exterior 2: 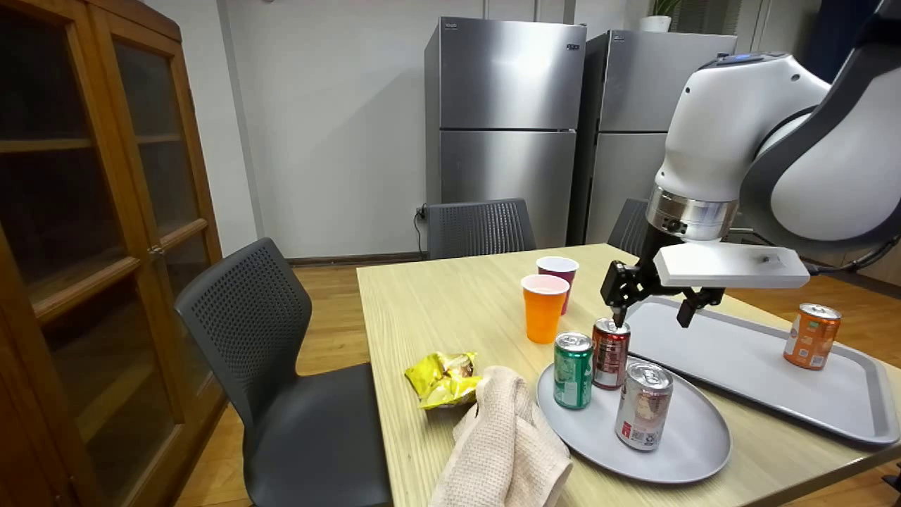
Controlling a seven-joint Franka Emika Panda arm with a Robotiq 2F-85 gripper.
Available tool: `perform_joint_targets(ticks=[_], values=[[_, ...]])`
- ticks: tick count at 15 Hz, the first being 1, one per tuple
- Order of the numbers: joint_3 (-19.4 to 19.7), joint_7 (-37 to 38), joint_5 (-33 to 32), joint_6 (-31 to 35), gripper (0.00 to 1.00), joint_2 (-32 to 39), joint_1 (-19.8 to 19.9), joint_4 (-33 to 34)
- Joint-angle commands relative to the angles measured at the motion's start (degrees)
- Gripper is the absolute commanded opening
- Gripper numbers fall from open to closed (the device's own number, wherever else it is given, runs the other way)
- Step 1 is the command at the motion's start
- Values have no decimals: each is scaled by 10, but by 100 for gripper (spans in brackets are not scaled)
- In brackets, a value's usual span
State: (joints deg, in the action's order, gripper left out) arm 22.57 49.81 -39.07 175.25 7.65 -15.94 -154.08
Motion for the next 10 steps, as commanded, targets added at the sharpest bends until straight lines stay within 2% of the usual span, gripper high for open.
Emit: perform_joint_targets(ticks=[1,10], values=[[25,31,-8,0,100,-9,0,11],[90,78,34,-17,100,32,11,73]])
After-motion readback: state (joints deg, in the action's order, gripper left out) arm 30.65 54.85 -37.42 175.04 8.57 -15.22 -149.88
